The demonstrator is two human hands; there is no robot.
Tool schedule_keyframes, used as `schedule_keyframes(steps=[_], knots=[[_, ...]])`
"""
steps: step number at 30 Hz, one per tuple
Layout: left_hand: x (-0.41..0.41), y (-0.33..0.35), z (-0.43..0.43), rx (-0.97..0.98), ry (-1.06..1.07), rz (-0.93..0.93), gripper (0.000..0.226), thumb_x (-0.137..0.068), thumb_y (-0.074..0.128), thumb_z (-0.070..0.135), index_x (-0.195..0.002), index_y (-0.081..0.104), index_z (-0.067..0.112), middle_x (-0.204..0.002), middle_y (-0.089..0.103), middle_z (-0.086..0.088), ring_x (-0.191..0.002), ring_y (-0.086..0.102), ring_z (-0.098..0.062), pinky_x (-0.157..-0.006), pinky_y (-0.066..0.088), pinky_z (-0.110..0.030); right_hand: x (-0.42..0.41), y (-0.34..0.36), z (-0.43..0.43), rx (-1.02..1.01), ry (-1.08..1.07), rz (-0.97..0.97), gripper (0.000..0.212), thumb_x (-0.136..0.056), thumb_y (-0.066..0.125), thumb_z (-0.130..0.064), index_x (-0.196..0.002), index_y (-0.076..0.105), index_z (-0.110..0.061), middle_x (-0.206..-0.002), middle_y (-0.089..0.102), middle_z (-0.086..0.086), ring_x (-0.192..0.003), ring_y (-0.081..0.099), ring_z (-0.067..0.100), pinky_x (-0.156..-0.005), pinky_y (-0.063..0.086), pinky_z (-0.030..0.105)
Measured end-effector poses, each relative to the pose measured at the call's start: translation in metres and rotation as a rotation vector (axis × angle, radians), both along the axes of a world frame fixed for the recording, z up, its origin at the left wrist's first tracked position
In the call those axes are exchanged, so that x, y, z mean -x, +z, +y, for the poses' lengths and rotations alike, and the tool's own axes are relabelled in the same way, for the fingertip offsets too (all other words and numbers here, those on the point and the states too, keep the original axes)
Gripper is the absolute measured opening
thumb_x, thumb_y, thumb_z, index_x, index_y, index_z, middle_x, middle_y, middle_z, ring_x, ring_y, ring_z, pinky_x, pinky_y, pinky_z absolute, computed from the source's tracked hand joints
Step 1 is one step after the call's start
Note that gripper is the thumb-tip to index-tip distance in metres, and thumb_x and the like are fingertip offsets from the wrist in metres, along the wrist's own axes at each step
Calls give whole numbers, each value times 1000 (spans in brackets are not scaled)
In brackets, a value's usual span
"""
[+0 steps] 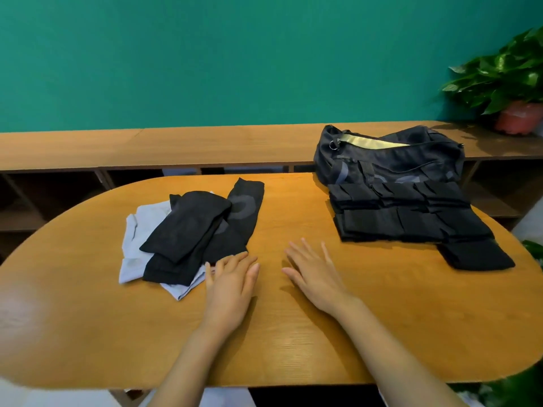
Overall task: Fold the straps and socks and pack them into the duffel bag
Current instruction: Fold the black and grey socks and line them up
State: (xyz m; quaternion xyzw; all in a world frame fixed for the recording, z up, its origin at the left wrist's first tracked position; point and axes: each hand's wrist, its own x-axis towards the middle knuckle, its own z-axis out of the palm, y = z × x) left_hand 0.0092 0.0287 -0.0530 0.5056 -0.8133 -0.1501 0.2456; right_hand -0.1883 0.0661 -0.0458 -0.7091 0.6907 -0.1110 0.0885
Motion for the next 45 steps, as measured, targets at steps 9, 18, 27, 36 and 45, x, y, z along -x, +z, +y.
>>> schedule_keyframes(steps=[9,18,27,36,45], knots=[[-40,-3,-62,-4,111,-269,71,-91,6,67,-148,33,35,-161,15,13,-149,0,-21,-115,-10,-54,-69,-5,-86,-140,58,-102,60,-104,23,-49,-156,4,-28,-163,3,-11,-150,-4,15,-120,2,51],[-64,-21,-68,14,187,-202,47,-101,30,48,-139,51,31,-156,30,11,-148,9,-24,-117,-10,-53,-11,-18,-46,-26,9,-19,57,-101,21,-55,-153,24,-31,-154,31,-11,-145,20,8,-121,10,40],[-9,-1,17,-109,-324,-41,56,-83,47,70,-131,52,43,-144,38,26,-143,14,2,-117,-17,-45,16,-12,78,-38,-6,-91,74,-86,-1,-74,-141,39,-45,-132,36,-30,-125,13,-19,-120,-4,26],[8,-20,44,113,-231,31,34,-89,49,49,-109,71,32,-120,66,16,-128,44,-4,-119,-11,-36,19,-22,97,62,-53,-296,56,-84,30,-79,-130,45,-51,-127,39,-37,-129,22,-16,-117,0,21],[-3,-13,52,-45,-231,132,68,-73,35,84,-118,63,42,-116,50,29,-127,33,10,-119,-8,-39,16,-20,96,225,-196,-325,23,-88,67,-27,-105,65,-43,-100,43,-40,-110,27,-27,-102,22,25]])
